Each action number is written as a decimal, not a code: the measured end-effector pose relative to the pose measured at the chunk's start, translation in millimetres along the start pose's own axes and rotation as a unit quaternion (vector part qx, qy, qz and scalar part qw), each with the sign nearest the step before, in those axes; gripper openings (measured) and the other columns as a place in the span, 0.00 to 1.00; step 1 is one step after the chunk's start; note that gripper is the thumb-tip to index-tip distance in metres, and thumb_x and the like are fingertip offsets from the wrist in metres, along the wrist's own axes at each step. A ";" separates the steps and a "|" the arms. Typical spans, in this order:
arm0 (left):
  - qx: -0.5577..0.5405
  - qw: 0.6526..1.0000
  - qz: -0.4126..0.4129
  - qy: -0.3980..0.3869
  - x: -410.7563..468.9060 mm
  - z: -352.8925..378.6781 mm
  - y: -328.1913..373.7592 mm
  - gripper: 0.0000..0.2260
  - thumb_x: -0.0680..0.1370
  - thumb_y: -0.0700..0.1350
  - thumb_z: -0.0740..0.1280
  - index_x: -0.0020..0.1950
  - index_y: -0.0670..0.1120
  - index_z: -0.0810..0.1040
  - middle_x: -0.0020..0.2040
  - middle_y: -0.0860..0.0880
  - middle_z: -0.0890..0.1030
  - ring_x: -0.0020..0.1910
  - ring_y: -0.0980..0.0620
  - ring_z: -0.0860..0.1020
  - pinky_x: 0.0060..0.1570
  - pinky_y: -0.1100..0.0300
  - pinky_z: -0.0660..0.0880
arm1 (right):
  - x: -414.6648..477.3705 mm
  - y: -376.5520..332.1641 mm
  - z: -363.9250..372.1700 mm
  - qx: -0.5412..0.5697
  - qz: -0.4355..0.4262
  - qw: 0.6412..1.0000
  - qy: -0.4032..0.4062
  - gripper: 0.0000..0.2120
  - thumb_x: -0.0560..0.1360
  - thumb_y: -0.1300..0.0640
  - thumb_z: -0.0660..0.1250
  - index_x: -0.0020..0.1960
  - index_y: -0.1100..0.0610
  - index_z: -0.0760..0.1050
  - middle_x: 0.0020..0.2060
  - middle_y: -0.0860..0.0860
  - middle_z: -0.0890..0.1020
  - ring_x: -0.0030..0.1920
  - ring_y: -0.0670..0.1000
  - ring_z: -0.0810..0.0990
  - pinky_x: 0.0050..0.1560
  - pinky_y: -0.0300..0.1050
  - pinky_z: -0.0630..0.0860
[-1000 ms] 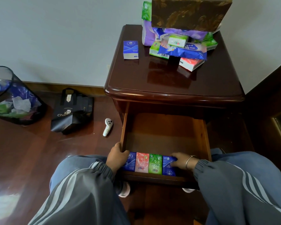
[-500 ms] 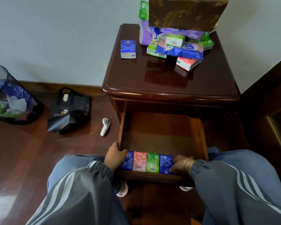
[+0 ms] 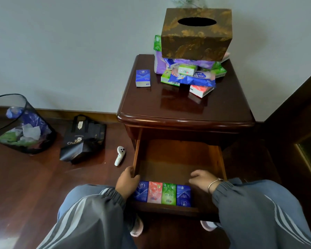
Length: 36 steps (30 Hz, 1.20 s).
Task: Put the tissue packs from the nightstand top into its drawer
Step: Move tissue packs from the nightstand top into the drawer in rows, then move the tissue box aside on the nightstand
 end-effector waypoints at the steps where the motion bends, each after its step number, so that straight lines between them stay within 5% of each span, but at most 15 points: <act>1: -0.008 1.000 0.007 0.014 -1.0 -5.6 2.1 0.21 0.76 0.41 0.65 0.69 0.43 0.69 0.59 0.47 0.79 0.57 0.49 0.79 0.55 0.58 0.73 | -9.2 -12.0 -11.1 0.008 -0.030 0.999 0.007 0.20 0.75 0.55 0.66 0.66 0.57 0.71 0.61 0.54 0.78 0.60 0.51 0.76 0.60 0.42 0.70; 4: -0.026 0.995 0.047 0.090 -11.9 -33.2 25.9 0.18 0.76 0.42 0.66 0.66 0.43 0.74 0.59 0.47 0.80 0.60 0.46 0.78 0.58 0.57 0.71 | -49.4 -45.6 -67.6 0.033 -0.144 0.986 0.074 0.14 0.75 0.56 0.67 0.60 0.54 0.76 0.52 0.50 0.83 0.55 0.48 0.80 0.57 0.40 0.73; 8: -0.033 0.962 0.172 0.208 -42.6 -87.0 88.9 0.08 0.76 0.39 0.65 0.53 0.46 0.80 0.47 0.50 0.82 0.49 0.50 0.80 0.45 0.65 0.71 | -103.1 -71.4 -166.4 0.090 -0.253 0.927 0.264 0.08 0.74 0.62 0.67 0.51 0.54 0.81 0.43 0.47 0.84 0.46 0.45 0.82 0.48 0.35 0.75; 14: -0.020 0.903 0.317 0.290 -58.0 -141.5 198.3 0.09 0.77 0.39 0.63 0.56 0.45 0.78 0.49 0.52 0.78 0.43 0.55 0.76 0.42 0.72 0.67 | -94.3 -92.7 -252.7 0.023 -0.260 0.863 0.432 0.12 0.74 0.60 0.66 0.57 0.57 0.77 0.53 0.54 0.81 0.56 0.54 0.78 0.55 0.43 0.70; 19: 0.039 0.912 0.308 0.267 -16.5 -144.7 250.5 0.14 0.78 0.43 0.63 0.64 0.42 0.73 0.58 0.46 0.73 0.56 0.46 0.75 0.58 0.57 0.68 | -37.7 -127.8 -264.3 -0.115 -0.221 0.869 0.428 0.30 0.74 0.47 0.66 0.71 0.58 0.64 0.70 0.57 0.68 0.71 0.57 0.65 0.68 0.54 0.65; 25: 0.065 0.907 0.297 0.292 22.5 -155.4 281.1 0.22 0.78 0.47 0.64 0.70 0.41 0.67 0.67 0.41 0.70 0.66 0.42 0.69 0.65 0.48 0.66 | 31.0 -108.3 -246.8 -0.224 -0.092 0.905 0.349 0.35 0.75 0.32 0.47 0.76 0.49 0.51 0.77 0.50 0.52 0.77 0.52 0.48 0.73 0.60 0.50; 32: 0.216 0.761 0.520 0.323 -8.9 -124.5 421.0 0.27 0.75 0.53 0.67 0.72 0.46 0.67 0.70 0.46 0.69 0.68 0.45 0.68 0.65 0.49 0.64 | 35.0 -108.6 -246.9 -0.235 -0.100 0.889 0.380 0.35 0.74 0.32 0.44 0.76 0.48 0.51 0.77 0.50 0.53 0.77 0.52 0.48 0.73 0.60 0.49; 36: 0.340 0.708 0.547 0.289 -5.2 -82.2 486.0 0.31 0.75 0.58 0.67 0.74 0.49 0.62 0.74 0.49 0.66 0.73 0.47 0.63 0.70 0.46 0.58 | 34.8 -108.1 -247.1 -0.231 -0.101 0.886 0.389 0.34 0.74 0.32 0.44 0.76 0.47 0.50 0.77 0.50 0.53 0.77 0.52 0.48 0.73 0.60 0.49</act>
Point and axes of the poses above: each hand's wrist, its own x-axis towards the middle knuckle, its own z-axis out of the palm, y = z × x, the point moved 10 cm from there along x, towards the middle knuckle
